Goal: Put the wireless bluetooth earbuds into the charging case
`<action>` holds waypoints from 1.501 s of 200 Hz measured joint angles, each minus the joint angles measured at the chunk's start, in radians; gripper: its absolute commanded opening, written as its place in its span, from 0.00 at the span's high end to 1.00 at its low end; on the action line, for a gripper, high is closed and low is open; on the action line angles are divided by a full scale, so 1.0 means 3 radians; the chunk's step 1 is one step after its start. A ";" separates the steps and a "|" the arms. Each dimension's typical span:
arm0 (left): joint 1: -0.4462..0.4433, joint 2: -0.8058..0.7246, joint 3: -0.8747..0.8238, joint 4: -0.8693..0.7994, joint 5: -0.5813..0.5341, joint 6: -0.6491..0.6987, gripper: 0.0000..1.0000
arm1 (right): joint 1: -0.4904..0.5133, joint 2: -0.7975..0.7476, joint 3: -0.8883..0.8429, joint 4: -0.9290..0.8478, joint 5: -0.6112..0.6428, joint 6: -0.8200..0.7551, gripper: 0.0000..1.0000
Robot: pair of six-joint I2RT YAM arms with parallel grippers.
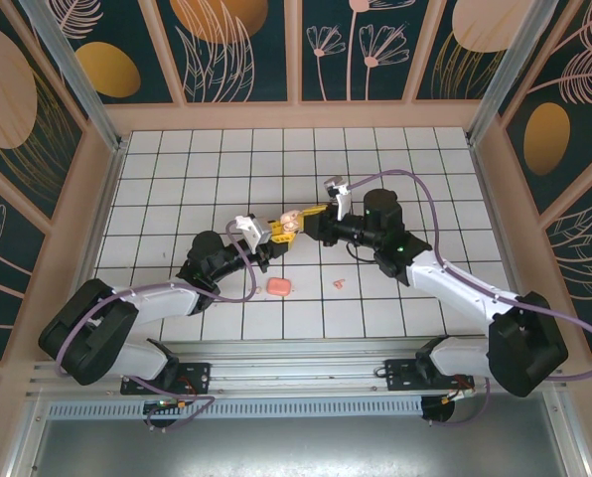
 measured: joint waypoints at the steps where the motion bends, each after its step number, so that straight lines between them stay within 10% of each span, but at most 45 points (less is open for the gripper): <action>1: 0.0000 0.0000 0.0000 0.0000 0.0000 0.0001 0.96 | 0.0000 -0.0003 0.0000 -0.0001 0.0004 -0.0003 0.78; 200: -0.0011 -0.0198 0.0011 -0.0201 0.0051 0.0179 0.96 | 0.0092 -0.0013 0.0287 -0.0605 0.0130 -0.0523 0.76; 300: -0.0011 -0.0256 0.0024 -0.0225 0.0005 0.0249 0.96 | 0.0100 -0.0013 0.0383 -0.0774 -0.0020 -0.0570 0.48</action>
